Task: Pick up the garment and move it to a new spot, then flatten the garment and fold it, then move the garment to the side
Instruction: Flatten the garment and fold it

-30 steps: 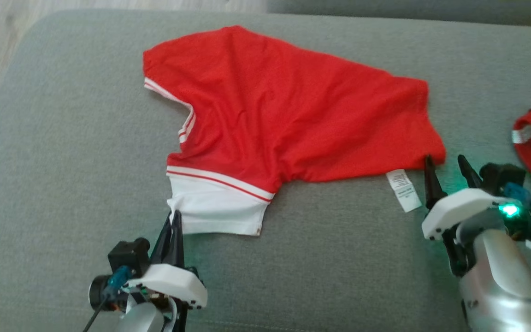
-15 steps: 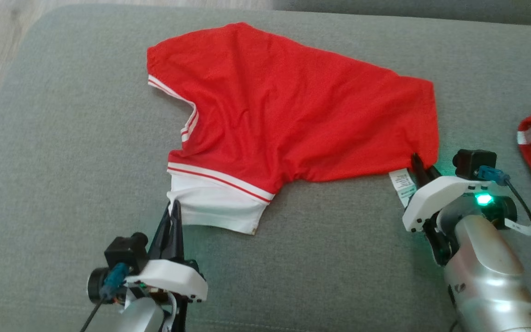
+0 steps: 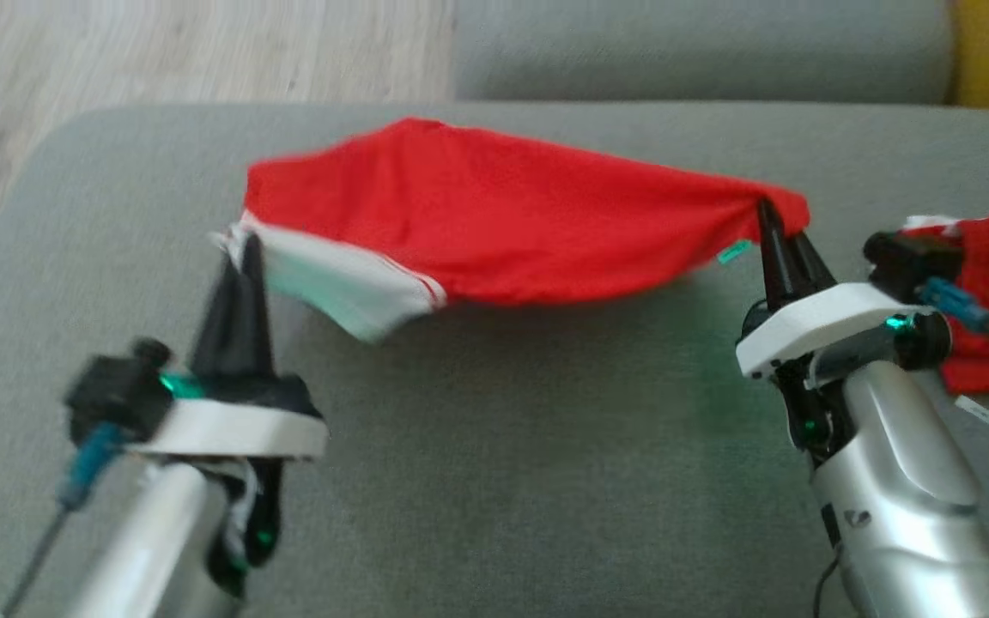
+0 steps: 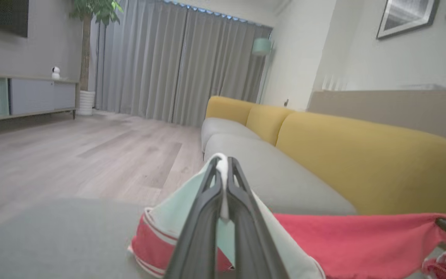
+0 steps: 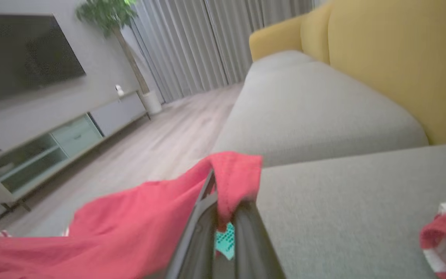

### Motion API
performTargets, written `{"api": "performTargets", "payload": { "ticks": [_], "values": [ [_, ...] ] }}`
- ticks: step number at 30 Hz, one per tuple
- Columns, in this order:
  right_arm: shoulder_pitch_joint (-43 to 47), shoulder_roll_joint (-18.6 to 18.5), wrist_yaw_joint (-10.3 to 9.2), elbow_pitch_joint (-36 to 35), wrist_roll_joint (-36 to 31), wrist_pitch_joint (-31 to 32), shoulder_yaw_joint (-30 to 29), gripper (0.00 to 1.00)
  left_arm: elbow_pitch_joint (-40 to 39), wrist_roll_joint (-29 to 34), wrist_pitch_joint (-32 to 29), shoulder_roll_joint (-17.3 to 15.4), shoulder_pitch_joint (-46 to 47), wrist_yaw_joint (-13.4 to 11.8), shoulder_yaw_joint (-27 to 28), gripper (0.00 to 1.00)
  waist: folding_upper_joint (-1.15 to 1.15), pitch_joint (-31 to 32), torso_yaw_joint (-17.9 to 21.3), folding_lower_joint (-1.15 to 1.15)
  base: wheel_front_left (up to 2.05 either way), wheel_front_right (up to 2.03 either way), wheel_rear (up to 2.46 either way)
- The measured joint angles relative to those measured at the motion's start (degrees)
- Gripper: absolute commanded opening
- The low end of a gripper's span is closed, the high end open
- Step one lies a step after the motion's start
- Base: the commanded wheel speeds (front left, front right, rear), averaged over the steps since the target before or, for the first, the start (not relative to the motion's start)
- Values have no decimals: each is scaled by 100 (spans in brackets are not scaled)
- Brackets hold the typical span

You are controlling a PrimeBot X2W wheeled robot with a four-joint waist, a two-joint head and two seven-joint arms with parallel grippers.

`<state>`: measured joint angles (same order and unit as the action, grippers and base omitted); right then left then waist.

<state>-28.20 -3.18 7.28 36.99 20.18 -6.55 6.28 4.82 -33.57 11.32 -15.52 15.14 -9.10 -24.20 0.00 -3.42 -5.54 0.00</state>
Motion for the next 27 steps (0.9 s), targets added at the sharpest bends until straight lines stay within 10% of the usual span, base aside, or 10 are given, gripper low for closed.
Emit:
{"api": "performTargets", "payload": {
  "ticks": [17,27],
  "values": [
    [999,5,0,-5322,237,1625,-816,0,-2903,352,-1495,-1306,1779,-142,597,0,0,523,561,0,0,0,0],
    [816,20,0,-5525,336,2201,-993,0,-1889,288,-1738,-1279,2823,259,421,0,0,-164,597,1,0,0,0]
  ]
}}
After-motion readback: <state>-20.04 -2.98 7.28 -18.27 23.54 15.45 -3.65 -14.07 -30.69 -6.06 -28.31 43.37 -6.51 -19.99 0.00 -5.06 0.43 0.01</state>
